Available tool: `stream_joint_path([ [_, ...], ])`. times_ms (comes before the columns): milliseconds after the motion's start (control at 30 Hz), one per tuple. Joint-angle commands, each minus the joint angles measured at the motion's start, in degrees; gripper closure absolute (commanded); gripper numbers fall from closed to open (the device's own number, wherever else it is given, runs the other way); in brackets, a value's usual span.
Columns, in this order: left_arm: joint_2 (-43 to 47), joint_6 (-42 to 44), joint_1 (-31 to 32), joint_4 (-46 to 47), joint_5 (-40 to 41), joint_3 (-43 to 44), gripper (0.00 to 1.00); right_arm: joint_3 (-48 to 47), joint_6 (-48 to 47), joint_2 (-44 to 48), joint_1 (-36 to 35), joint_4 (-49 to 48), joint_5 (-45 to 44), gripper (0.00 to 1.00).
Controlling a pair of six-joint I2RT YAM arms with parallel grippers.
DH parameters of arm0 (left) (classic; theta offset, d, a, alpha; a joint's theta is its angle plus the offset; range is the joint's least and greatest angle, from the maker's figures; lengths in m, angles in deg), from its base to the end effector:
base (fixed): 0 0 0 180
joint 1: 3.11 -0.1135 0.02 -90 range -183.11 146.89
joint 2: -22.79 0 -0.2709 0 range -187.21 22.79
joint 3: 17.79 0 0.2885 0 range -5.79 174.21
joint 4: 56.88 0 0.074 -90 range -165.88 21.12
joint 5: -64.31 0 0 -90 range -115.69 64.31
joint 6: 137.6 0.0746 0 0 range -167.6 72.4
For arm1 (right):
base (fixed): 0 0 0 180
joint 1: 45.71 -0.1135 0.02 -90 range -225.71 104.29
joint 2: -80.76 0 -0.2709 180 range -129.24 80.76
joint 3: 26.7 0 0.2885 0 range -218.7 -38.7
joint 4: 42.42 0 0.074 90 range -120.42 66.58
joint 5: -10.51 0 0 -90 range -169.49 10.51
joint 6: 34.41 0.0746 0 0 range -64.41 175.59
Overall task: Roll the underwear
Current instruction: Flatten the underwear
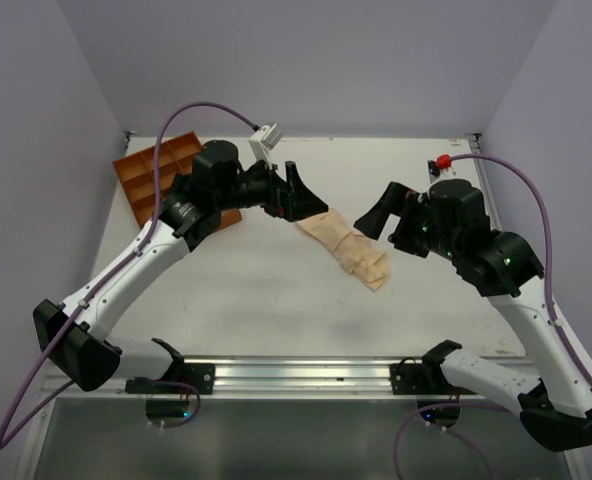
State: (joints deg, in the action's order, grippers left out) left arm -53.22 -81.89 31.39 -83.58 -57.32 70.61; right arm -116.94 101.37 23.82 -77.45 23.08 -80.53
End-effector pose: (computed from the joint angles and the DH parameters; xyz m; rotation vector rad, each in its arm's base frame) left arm 0.2824 -0.2416 0.4043 0.4335 1.9527 -1.3140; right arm 0.2040 0.1246 0.4198 0.2841 2.2154 0.7561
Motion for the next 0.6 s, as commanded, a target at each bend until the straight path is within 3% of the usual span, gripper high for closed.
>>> stream_joint_path([
  [0, -0.9, 2.0, -0.2, -1.5, -0.9, 3.0, 0.0, 1.7, 0.5, 1.2, 0.2, -2.1, -5.0, 0.01],
  [200, -1.9, 4.8, -2.0, -4.5, 2.7, 3.0, 0.0, 0.6, -5.9, -3.9, 1.2, -5.0, -12.2, 0.03],
  [333, -5.6, 4.1, -4.8, -3.9, 3.0, 3.0, 0.02, -2.6, -10.6, -15.5, 8.4, -4.6, -5.3, 0.12],
  [367, -7.4, 4.1, -5.3, -2.7, 3.9, 2.6, 0.02, -2.7, -10.7, -17.3, 12.0, -4.6, -3.7, 0.24],
  [400, -8.2, 4.2, -5.4, -1.8, 4.3, 2.4, 0.02, -2.4, -11.0, -19.1, 13.5, -5.7, -2.3, 0.29],
  [567, -16.2, 3.1, -5.4, 1.6, 5.8, 2.3, 0.07, -0.6, -11.5, -28.5, 19.6, -12.4, 8.0, 0.43],
])
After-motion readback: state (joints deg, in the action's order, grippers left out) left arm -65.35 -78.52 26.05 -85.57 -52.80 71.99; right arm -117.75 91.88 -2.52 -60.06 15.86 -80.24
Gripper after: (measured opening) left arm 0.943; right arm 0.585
